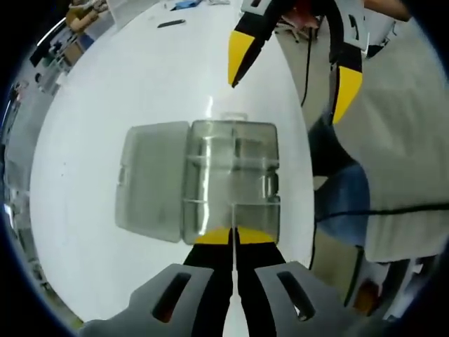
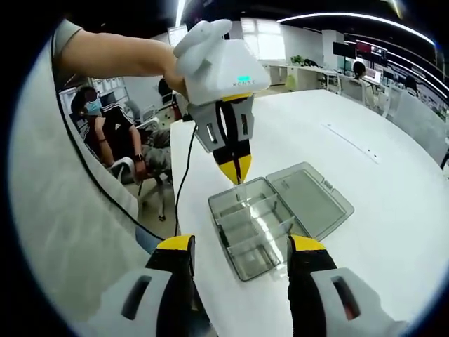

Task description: Insert the divider into the dual guide fixture by aligning both edges with the guide slots and pushing it downward to the bottom, including one-sided entry, uneven engagement, binding, and posture correction.

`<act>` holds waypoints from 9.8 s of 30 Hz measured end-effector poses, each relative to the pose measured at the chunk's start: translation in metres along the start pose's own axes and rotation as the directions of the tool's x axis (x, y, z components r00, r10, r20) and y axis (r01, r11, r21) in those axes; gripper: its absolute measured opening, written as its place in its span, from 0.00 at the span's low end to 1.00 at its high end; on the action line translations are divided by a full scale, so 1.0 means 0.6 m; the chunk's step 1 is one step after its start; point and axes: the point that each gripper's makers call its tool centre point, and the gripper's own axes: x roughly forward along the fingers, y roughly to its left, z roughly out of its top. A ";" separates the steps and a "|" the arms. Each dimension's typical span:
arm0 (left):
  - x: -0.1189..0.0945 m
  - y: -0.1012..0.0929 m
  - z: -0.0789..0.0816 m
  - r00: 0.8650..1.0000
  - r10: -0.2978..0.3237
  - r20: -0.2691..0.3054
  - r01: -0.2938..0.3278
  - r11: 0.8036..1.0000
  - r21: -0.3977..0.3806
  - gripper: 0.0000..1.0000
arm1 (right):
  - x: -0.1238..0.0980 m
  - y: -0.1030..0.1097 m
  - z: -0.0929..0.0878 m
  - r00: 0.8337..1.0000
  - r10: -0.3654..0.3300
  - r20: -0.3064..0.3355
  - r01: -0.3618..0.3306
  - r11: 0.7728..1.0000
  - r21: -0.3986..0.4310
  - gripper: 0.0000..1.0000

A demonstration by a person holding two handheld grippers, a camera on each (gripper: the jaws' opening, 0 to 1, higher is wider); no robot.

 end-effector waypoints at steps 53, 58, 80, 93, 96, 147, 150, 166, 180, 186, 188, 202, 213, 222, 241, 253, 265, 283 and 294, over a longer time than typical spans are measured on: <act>0.022 -0.001 -0.008 0.999 -0.014 -0.032 0.014 1.000 0.016 0.00 | -0.007 -0.002 -0.003 1.000 -0.023 0.008 0.023 1.000 0.015 0.50; 0.025 -0.001 -0.010 0.999 -0.015 -0.032 0.015 1.000 0.012 0.00 | -0.007 -0.001 -0.002 1.000 -0.024 0.010 0.024 1.000 0.017 0.49; 0.040 0.000 -0.014 0.999 -0.011 -0.039 0.012 0.999 0.037 0.00 | -0.012 -0.005 -0.008 0.999 -0.033 0.010 0.033 0.999 0.027 0.49; 0.051 0.001 -0.019 0.999 -0.017 -0.044 0.018 0.999 0.029 0.00 | -0.015 -0.008 -0.009 0.999 -0.037 0.011 0.036 0.999 0.032 0.49; 0.054 0.001 -0.020 0.999 -0.018 -0.044 0.019 0.999 0.027 0.00 | -0.016 -0.009 -0.011 0.999 -0.038 0.010 0.038 0.999 0.033 0.49; 0.085 0.002 -0.033 0.998 -0.015 -0.067 0.014 1.000 -0.011 0.00 | -0.011 -0.011 -0.014 0.999 -0.033 0.013 0.033 0.998 0.046 0.49; 0.086 0.003 -0.033 0.997 -0.016 -0.071 0.015 1.000 -0.014 0.00 | -0.012 -0.012 -0.013 0.999 -0.034 0.013 0.034 0.998 0.045 0.49; 0.089 0.002 -0.034 0.998 -0.010 -0.070 0.008 0.999 -0.034 0.00 | -0.013 -0.019 -0.015 0.999 -0.038 0.007 0.037 0.998 0.042 0.49; 0.090 0.003 -0.034 0.997 -0.016 -0.070 0.014 0.999 -0.030 0.00 | -0.011 -0.021 -0.012 0.999 -0.037 0.007 0.036 0.998 0.041 0.49; 0.091 0.002 -0.035 0.997 -0.015 -0.074 0.013 1.000 -0.023 0.00 | -0.011 -0.019 -0.012 0.999 -0.035 0.007 0.035 0.999 0.040 0.49; 0.091 0.002 -0.035 0.997 -0.014 -0.075 0.012 1.000 -0.018 0.00 | -0.011 -0.019 -0.013 0.999 -0.034 0.005 0.034 0.999 0.040 0.49; 0.095 0.002 -0.037 0.997 -0.012 -0.078 0.010 1.000 -0.019 0.00 | -0.013 -0.020 -0.013 0.999 -0.040 0.010 0.040 0.998 0.046 0.49; 0.101 0.002 -0.038 0.996 -0.002 -0.084 0.000 1.000 -0.023 0.00 | -0.017 -0.020 -0.016 0.999 -0.047 0.011 0.047 0.998 0.050 0.49; 0.102 0.002 -0.039 0.997 0.000 -0.071 -0.002 1.000 -0.029 0.00 | -0.022 -0.016 -0.015 0.999 -0.051 0.008 0.051 0.998 0.043 0.49; 0.095 0.007 -0.047 0.998 0.025 -0.064 -0.029 0.998 -0.062 0.08 | -0.030 -0.009 -0.022 0.999 -0.051 0.002 0.051 0.998 0.038 0.50; 0.062 0.013 -0.042 0.997 0.064 0.034 -0.058 0.988 -0.142 0.21 | -0.026 -0.008 -0.021 0.999 -0.041 -0.002 0.041 0.999 0.029 0.50; 0.018 0.006 -0.031 0.980 0.126 0.154 -0.080 0.958 -0.275 0.35 | -0.015 -0.018 -0.020 0.999 -0.033 -0.002 0.033 0.999 0.030 0.50; -0.043 -0.011 -0.022 0.904 0.286 0.317 -0.104 0.868 -0.485 0.51 | -0.007 -0.026 -0.016 1.000 -0.029 0.002 0.029 0.999 0.031 0.51; -0.055 -0.026 -0.012 0.860 0.347 0.373 -0.088 0.823 -0.562 0.55 | -0.008 -0.026 -0.018 1.000 -0.028 0.003 0.027 0.999 0.033 0.51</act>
